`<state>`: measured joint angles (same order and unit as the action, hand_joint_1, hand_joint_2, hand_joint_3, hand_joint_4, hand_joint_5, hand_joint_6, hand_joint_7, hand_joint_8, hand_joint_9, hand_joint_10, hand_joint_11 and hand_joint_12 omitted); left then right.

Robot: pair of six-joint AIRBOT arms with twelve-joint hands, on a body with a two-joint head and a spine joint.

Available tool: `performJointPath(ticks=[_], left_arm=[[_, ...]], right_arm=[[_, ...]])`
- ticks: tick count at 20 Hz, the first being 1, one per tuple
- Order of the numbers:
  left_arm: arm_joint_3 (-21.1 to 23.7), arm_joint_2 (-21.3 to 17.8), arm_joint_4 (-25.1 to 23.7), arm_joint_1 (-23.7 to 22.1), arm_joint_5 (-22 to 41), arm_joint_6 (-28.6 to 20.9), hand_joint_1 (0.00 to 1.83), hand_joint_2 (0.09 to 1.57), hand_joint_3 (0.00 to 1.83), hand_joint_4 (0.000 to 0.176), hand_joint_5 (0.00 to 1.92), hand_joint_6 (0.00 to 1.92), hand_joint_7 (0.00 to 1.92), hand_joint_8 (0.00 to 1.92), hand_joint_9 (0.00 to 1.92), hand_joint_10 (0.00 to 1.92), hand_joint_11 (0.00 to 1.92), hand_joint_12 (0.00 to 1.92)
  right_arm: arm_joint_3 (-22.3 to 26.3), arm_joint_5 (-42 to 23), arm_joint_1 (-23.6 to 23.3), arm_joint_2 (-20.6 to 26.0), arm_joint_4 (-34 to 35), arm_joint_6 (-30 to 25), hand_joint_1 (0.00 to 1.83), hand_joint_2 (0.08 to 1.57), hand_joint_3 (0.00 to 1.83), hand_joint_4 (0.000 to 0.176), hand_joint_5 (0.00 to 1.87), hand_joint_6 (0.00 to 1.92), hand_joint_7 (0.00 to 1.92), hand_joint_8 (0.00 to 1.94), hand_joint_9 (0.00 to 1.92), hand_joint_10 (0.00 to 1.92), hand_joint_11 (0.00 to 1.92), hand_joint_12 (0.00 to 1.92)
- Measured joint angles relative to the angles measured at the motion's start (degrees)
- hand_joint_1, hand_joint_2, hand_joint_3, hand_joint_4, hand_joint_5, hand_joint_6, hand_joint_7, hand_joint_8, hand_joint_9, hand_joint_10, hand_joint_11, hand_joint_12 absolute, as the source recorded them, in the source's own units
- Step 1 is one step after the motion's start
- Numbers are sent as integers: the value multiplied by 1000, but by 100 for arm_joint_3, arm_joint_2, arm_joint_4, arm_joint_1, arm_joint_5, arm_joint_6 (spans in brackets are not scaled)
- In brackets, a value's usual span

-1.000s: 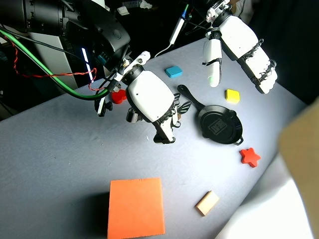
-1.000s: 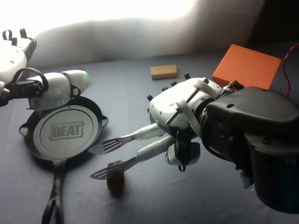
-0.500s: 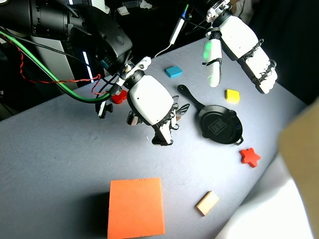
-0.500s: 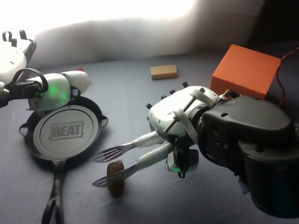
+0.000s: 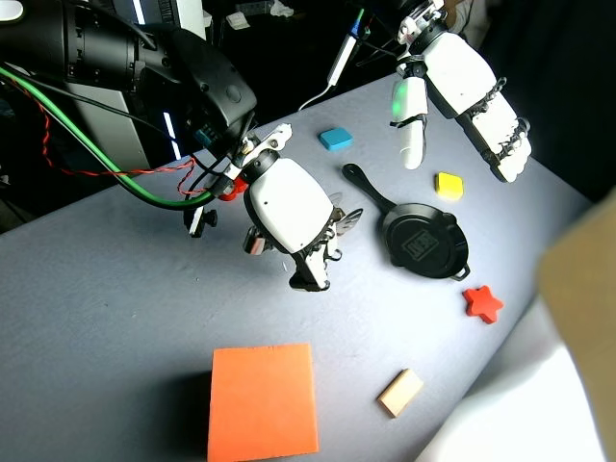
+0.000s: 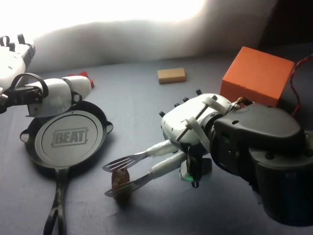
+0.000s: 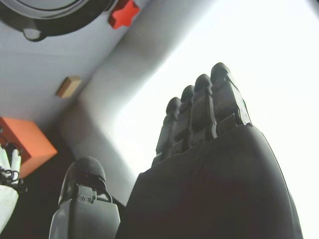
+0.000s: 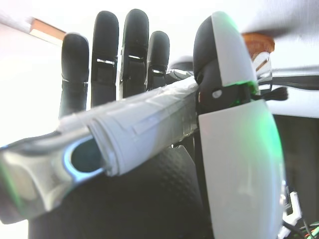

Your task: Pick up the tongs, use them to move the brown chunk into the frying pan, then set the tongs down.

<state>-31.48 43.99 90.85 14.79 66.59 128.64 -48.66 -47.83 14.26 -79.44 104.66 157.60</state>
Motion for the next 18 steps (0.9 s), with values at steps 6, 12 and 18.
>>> performJointPath(ticks=[6, 12, 18], left_arm=[[2, 0, 2, 39, -2, -9, 0, 1121, 0, 0, 0, 0, 0, 0, 0, 0, 8, 3], [9, -70, 2, 61, 9, -13, 0, 1130, 2, 0, 0, 0, 3, 1, 2, 0, 3, 1], [20, -190, 9, 146, -2, -68, 0, 1135, 4, 0, 0, 0, 0, 0, 0, 0, 0, 0]], right_arm=[[-66, 50, 83, -103, -133, 13, 1035, 1154, 3, 0, 641, 561, 950, 72, 663, 709, 304, 1564], [-68, 48, 142, -116, -122, 17, 1057, 1146, 0, 0, 662, 565, 960, 74, 669, 708, 319, 1556], [-66, 55, 160, -116, -192, 20, 1086, 1226, 9, 0, 746, 1294, 1016, 97, 703, 746, 386, 1563]])
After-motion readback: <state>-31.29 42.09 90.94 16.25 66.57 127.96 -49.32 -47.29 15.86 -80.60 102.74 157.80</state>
